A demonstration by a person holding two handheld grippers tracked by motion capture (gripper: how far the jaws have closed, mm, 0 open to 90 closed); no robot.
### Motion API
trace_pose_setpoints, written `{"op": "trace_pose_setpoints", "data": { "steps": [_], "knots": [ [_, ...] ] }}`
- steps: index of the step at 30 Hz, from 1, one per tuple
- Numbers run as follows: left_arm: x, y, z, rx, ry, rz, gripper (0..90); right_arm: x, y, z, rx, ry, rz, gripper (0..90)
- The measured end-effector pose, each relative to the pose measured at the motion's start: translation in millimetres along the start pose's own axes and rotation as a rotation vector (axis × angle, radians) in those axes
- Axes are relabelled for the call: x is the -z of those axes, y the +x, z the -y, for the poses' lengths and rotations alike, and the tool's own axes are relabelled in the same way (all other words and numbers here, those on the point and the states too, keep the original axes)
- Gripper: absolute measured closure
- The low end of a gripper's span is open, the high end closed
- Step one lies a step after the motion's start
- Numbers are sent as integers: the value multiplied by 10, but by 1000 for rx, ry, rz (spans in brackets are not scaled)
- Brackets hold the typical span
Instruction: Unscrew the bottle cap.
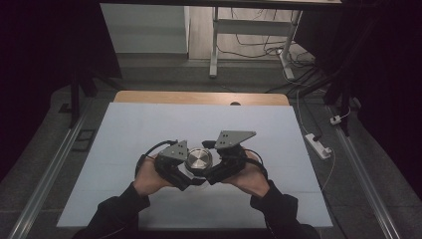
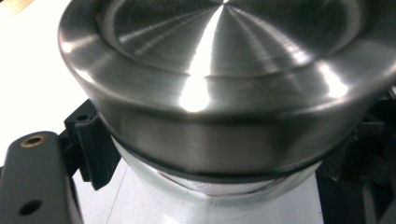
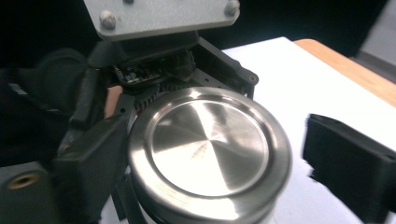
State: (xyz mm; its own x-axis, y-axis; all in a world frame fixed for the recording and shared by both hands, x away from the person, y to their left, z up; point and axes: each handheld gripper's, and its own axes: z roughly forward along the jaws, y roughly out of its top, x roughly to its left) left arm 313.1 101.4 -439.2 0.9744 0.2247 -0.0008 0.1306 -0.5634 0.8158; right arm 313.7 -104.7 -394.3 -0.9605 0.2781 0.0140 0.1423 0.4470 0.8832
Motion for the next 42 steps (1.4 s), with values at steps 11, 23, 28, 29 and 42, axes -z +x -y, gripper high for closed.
{"op": "trace_pose_setpoints", "data": {
  "steps": [11, 23, 28, 29, 42],
  "knots": [
    [-36, -12, 18, -14, 26, 20, 159, 33, -18, 16, -15, -47, -27, 198],
    [-53, 28, 56, -1, 43, -6, 159, 121, -37, -10, -4, -65, 19, 198],
    [-34, 61, 80, 10, 41, -27, 159, 159, -75, 1, -10, -66, 40, 198],
    [-29, 70, 86, 20, 43, -31, 159, 159, -75, 1, -10, -66, 40, 198],
    [29, 200, 175, 90, 24, -114, 159, 136, 25, 21, 14, -57, 16, 198]
  ]
}}
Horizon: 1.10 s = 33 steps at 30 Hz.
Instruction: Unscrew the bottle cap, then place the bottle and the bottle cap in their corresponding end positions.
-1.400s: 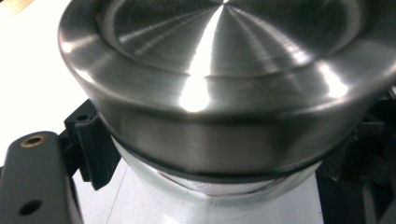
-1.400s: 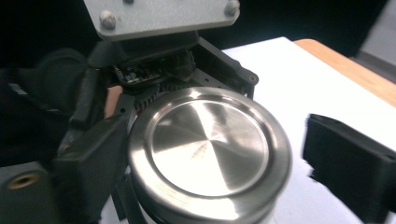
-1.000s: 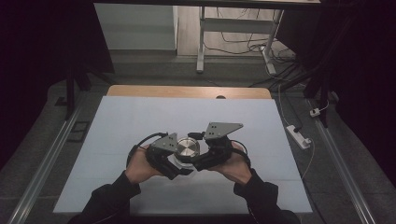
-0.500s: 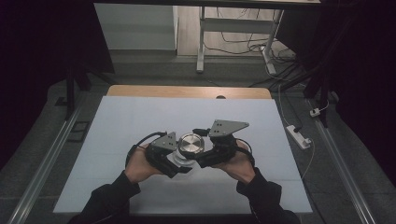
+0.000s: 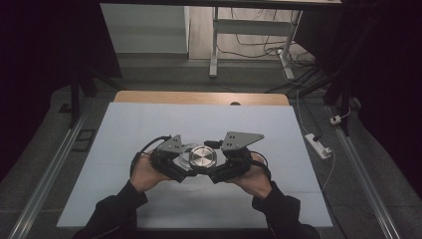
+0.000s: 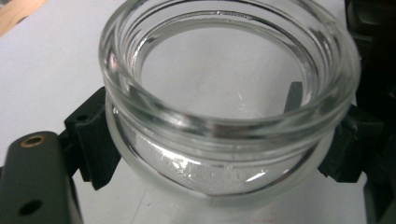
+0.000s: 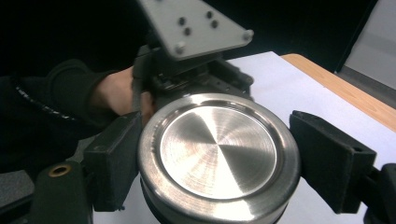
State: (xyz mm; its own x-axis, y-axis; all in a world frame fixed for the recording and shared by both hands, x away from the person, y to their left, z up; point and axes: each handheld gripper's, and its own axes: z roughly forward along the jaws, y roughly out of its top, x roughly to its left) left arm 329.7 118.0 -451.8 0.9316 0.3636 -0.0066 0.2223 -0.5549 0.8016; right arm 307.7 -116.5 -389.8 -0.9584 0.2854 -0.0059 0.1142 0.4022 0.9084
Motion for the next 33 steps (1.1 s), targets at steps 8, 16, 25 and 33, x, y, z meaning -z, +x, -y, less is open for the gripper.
{"op": "trace_pose_setpoints", "data": {
  "steps": [8, 16, 25, 33],
  "knots": [
    [6, 111, 16, 27, -16, -40, 159, -12, 52, 49, 9, -4, -6, 198],
    [3, 198, -17, 37, -32, -73, 159, -15, 93, 127, 13, -7, -13, 197],
    [-112, 276, -123, 32, -42, -94, 159, -49, 152, 249, 10, 4, -20, 197],
    [-271, 336, -118, 48, -46, -104, 159, -100, 180, 422, 5, 14, -21, 198]
  ]
}}
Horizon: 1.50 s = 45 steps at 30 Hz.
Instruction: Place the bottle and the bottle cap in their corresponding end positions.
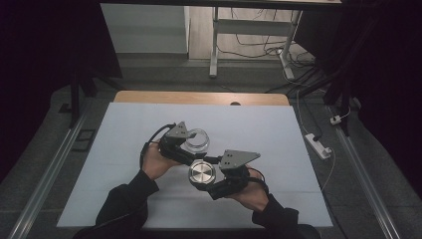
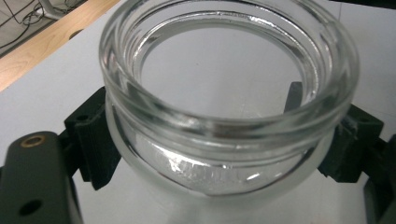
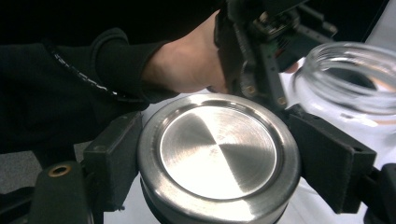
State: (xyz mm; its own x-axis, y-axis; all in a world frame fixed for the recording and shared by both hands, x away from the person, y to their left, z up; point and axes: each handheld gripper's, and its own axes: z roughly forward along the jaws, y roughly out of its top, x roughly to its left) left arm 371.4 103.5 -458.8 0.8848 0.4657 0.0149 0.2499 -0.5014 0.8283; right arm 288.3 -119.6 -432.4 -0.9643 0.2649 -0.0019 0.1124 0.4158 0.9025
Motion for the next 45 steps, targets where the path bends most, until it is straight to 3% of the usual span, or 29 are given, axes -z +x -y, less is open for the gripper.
{"op": "trace_pose_setpoints", "data": {
  "steps": [13, 29, 37, 45],
  "knots": [
    [-191, 122, 23, 14, 15, -48, 159, -190, 58, 258, 4, 52, -12, 198],
    [-426, 344, 152, 63, 12, -83, 159, -443, -18, 613, -17, 118, 7, 198],
    [-525, 397, 229, 80, 21, -110, 159, -558, -63, 746, -25, 166, 15, 197],
    [-592, 396, 266, 72, 32, -118, 159, -614, -60, 803, -14, 218, 17, 197]
  ]
}}
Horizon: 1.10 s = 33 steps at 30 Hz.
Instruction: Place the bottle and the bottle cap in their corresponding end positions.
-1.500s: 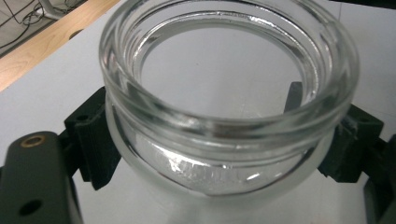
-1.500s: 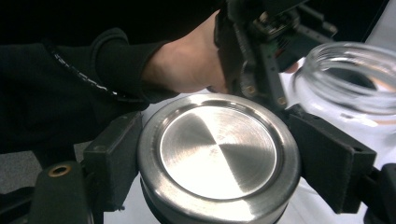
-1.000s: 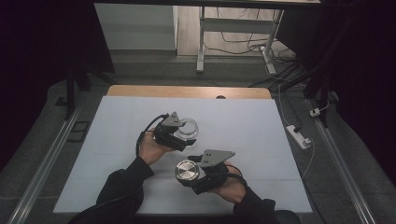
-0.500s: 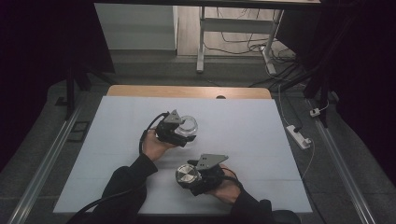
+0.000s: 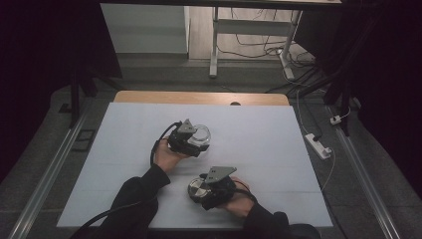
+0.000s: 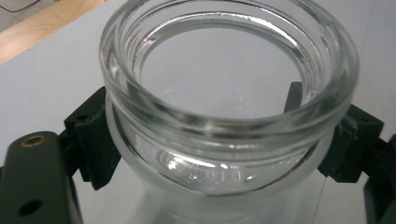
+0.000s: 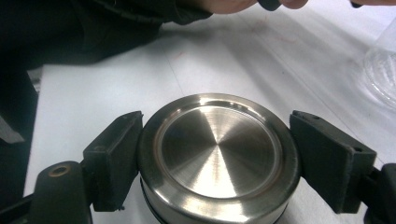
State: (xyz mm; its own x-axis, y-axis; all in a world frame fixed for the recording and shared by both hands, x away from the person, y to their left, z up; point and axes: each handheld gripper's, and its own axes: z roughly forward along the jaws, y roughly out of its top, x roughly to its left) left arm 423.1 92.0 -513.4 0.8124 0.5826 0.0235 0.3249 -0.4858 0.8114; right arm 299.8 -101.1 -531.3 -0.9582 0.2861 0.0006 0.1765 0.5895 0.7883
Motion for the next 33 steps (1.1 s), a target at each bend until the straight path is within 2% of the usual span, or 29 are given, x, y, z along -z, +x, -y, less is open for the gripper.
{"op": "trace_pose_setpoints", "data": {
  "steps": [10, 14, 19, 20, 23, 28, 33],
  "knots": [
    [-22, 16, 32, 17, 4, 9, 158, -59, -15, 48, 15, 67, -1, 195],
    [-20, 44, 49, 41, 4, 23, 156, -63, -16, 45, 28, 78, 1, 192],
    [-18, 38, 40, 42, 13, 18, 153, -67, -22, 42, 15, 98, -1, 167],
    [-16, 37, 40, 41, 14, 18, 153, -73, -20, 43, -7, 102, -10, 154],
    [2, 35, 42, 36, 11, 21, 140, -76, -27, 39, -10, 104, -15, 127],
    [56, 49, 37, 56, -3, 47, 99, -55, -13, 3, -21, 88, -20, 102],
    [90, 67, 56, 74, 13, 67, 54, -5, -8, -37, -23, 69, -13, 90]
  ]
}}
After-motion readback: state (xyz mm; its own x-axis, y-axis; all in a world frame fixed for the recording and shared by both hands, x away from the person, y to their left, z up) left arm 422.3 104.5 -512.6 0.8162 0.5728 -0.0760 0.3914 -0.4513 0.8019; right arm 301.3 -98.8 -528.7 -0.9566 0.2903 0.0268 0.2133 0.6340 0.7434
